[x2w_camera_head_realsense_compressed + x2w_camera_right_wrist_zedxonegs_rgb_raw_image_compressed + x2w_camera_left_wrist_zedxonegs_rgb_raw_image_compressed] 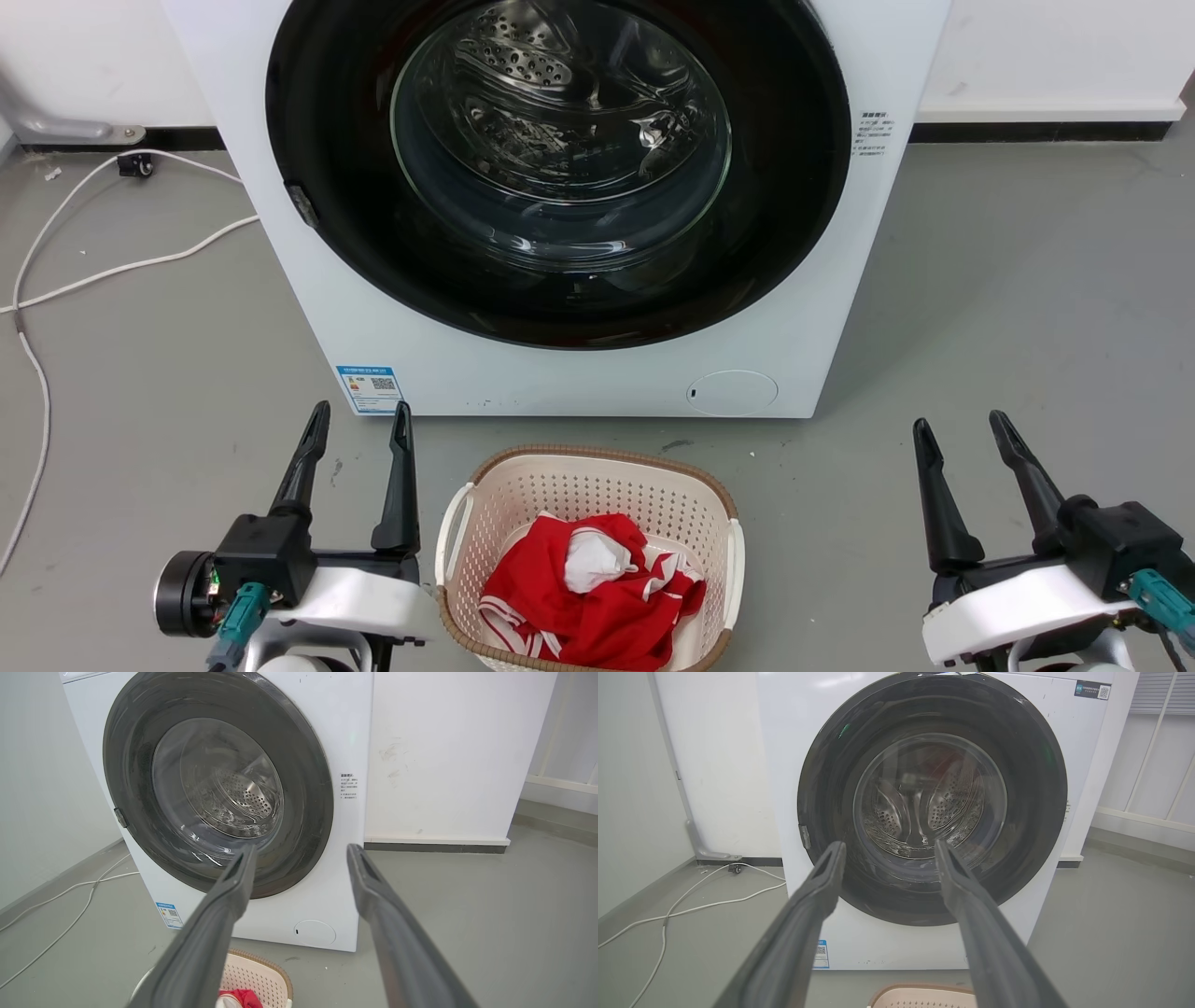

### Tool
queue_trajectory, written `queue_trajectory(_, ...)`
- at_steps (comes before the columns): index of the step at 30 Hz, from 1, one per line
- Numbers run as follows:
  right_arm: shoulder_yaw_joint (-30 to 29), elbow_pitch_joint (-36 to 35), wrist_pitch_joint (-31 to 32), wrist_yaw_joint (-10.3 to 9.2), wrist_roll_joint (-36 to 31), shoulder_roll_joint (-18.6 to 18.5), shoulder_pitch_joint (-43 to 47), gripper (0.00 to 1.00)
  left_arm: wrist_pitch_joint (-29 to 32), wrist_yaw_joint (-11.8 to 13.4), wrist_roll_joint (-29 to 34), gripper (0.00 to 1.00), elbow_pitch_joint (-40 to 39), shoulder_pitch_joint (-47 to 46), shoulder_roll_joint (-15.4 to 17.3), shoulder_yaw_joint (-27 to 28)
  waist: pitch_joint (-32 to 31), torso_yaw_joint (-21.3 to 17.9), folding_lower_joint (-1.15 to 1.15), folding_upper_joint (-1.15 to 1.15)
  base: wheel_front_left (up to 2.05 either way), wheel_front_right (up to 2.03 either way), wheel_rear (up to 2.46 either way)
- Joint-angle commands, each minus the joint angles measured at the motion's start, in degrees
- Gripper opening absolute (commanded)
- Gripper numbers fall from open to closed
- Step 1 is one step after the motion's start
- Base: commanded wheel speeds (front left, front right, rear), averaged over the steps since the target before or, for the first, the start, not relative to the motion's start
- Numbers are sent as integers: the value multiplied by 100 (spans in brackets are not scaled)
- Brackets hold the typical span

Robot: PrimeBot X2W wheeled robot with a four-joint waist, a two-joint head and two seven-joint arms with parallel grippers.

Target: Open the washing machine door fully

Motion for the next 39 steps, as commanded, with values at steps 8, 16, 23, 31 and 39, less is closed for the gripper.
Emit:
queue_trajectory(8, 20, -52, -83, -2, -307, 24, 82, 100, -119, 4, 365, 100, -32, 57, -34, 8, 10, 21, 0, 0, 0, 0, 0)
queue_trajectory(16, 32, -25, -124, -2, -424, 27, 89, 100, -187, 27, 594, 100, -49, 104, -57, 29, 14, 33, 0, 0, 0, 0, 0)
queue_trajectory(23, 35, 45, -120, -2, -192, 26, 60, 0, -174, -28, 526, 100, -14, 115, -79, 73, 24, 23, 0, 0, 0, 0, 0)
queue_trajectory(31, 122, 189, -232, -2, 1413, 26, -12, 0, -174, -32, 508, 100, 6, 72, -112, 115, 53, 12, 0, 0, 0, 0, 0)
queue_trajectory(39, 342, 305, -591, -2, 4759, 24, -435, 0, -174, -55, 460, 100, -43, -53, -135, 140, 223, 10, 0, 0, 0, 0, 0)
